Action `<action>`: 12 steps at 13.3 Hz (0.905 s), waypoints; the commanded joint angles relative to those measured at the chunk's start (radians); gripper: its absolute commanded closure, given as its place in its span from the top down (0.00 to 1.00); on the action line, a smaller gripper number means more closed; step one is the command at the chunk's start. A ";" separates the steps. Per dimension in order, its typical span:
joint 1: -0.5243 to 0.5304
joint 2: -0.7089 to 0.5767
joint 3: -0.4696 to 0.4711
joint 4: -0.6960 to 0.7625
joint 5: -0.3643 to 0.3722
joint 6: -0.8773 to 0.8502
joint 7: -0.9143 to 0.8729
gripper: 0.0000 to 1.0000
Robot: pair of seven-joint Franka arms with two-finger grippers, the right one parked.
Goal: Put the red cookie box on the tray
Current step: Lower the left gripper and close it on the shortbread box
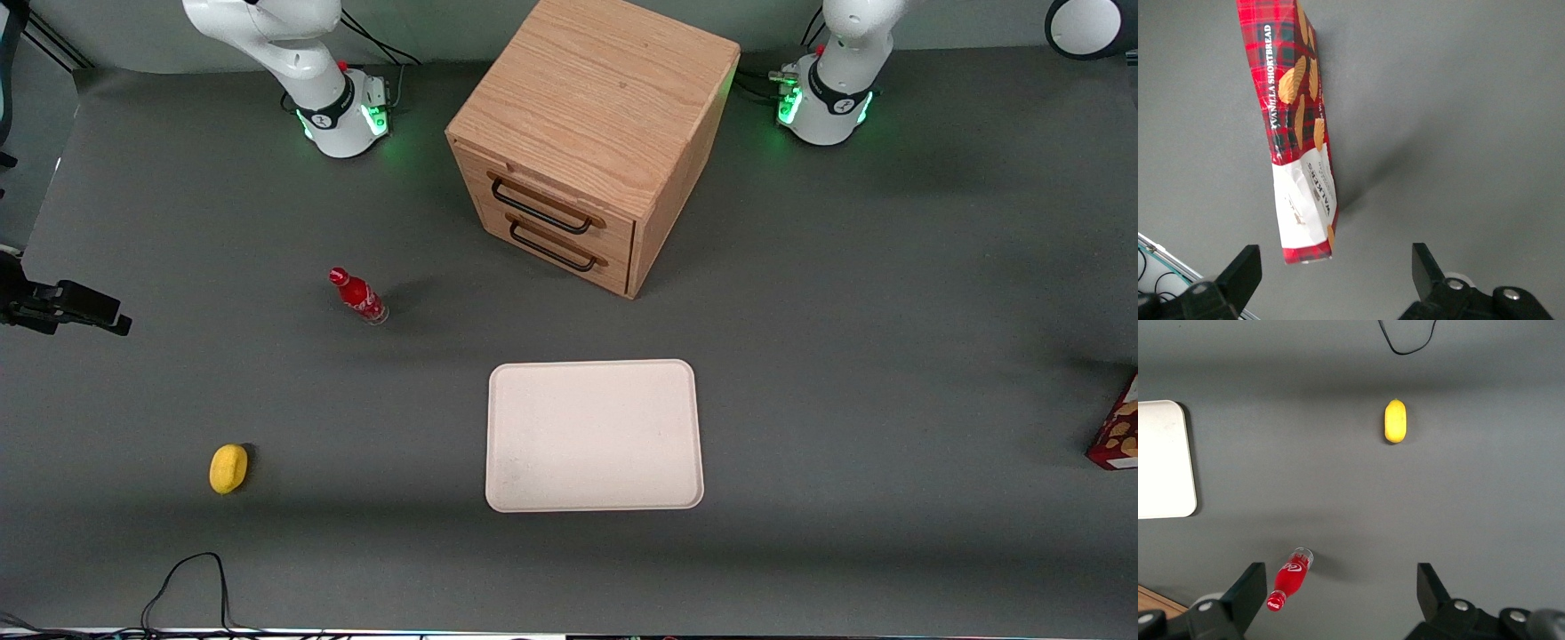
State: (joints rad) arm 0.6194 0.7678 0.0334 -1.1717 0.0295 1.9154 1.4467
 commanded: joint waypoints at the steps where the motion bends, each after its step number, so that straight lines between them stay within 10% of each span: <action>1: -0.012 0.034 -0.007 0.015 -0.002 0.057 0.009 1.00; 12: -0.017 0.120 -0.038 0.017 -0.089 0.220 -0.006 1.00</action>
State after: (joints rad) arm 0.6072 0.8707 -0.0039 -1.1707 -0.0405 2.1202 1.4437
